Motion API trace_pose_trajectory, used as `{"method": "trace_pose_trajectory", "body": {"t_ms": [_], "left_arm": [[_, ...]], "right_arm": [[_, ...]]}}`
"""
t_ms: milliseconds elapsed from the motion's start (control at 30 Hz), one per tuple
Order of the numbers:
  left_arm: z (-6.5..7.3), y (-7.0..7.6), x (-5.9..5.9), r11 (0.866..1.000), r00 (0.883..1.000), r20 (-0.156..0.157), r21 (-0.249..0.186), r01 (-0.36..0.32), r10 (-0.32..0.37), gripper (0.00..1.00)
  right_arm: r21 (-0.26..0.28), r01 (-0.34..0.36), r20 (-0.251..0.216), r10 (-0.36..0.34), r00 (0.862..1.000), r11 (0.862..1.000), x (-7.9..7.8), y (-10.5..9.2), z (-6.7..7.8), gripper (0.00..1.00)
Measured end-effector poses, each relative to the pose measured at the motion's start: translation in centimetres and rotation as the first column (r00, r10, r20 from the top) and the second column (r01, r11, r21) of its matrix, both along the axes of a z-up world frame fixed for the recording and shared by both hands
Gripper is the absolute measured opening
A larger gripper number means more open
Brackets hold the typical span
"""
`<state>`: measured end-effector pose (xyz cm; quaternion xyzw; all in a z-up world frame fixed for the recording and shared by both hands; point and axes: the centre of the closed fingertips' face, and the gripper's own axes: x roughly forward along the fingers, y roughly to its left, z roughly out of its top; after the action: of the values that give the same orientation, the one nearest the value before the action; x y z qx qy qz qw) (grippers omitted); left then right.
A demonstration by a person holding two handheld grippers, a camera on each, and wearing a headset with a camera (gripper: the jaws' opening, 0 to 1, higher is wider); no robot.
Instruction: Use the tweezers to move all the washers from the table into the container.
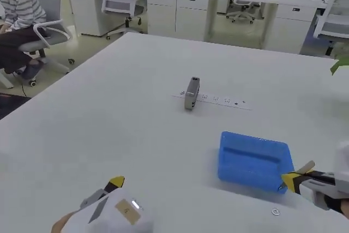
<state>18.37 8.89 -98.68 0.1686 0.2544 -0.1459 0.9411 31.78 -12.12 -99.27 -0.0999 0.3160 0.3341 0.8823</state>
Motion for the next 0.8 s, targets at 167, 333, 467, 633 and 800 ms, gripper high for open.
{"method": "trace_pose_trajectory", "body": {"t_ms": [167, 333, 467, 633, 800], "left_arm": [[-0.1, 0.1, 0.0, 1.0, 1.0, -0.003, 0.003, -0.007, 0.007, 0.93], [-0.3, 0.1, -0.1, 1.0, 1.0, -0.011, 0.009, -0.006, 0.006, 0.92], [-0.4, 0.1, -0.1, 1.0, 1.0, -0.017, 0.014, -0.002, 0.002, 0.92], [-0.5, 0.1, -0.1, 1.0, 1.0, -0.02, 0.017, -0.002, 0.003, 0.92], [-0.5, 0.1, -0.1, 1.0, 1.0, -0.021, 0.018, -0.004, 0.004, 0.92]], "right_arm": [[-0.027, 0.006, -0.028, -0.007, 1.0, 1.0, -0.4, -0.5, -2.1, 0.03], [-0.036, 0.009, -0.045, -0.011, 0.999, 0.999, -0.6, -0.7, -3.4, 0.03], [-0.069, 0.01, -0.048, -0.013, 0.999, 0.998, -0.3, -1.2, -4.1, 0.03], [-0.048, 0.02, -0.056, -0.023, 0.998, 0.999, 0.1, -1.3, -4.1, 0.03], [-0.051, 0.011, -0.055, -0.014, 0.998, 0.999, 0.0, -0.9, -4.1, 0.03]]}}
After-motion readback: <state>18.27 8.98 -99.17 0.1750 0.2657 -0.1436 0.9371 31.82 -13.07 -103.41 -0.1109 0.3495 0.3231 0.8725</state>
